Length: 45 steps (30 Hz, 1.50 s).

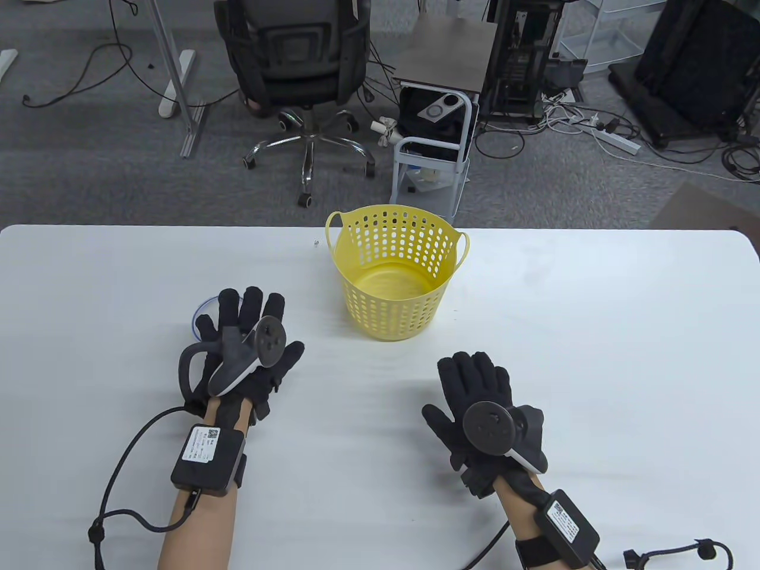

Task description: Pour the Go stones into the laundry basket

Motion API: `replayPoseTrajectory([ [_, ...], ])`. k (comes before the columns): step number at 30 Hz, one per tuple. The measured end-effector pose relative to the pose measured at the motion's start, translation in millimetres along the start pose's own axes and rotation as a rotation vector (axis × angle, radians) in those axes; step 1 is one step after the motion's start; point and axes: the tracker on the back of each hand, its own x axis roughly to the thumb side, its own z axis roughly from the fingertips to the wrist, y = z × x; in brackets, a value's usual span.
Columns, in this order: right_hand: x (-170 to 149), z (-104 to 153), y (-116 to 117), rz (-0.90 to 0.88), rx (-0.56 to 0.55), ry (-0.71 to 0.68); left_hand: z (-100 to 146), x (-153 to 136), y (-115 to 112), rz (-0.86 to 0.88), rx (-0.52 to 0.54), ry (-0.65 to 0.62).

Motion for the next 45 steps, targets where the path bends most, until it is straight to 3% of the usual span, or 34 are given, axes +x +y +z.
replayPoseTrajectory([
  [8,2,0,0,0.01,0.015,-0.01,-23,-21,-8,-0.033,-0.048,0.146],
  [16,4,0,1,0.014,0.017,-0.022,-33,-28,-22,-0.018,-0.113,0.19],
  [26,3,-1,1,0.003,0.027,-0.006,-27,-32,-21,0.129,0.042,0.156],
  [37,3,0,1,0.008,0.033,-0.011,21,24,15,0.247,0.126,-0.049],
  [45,6,2,-2,0.008,0.025,-0.032,60,79,22,0.25,0.149,-0.211],
])
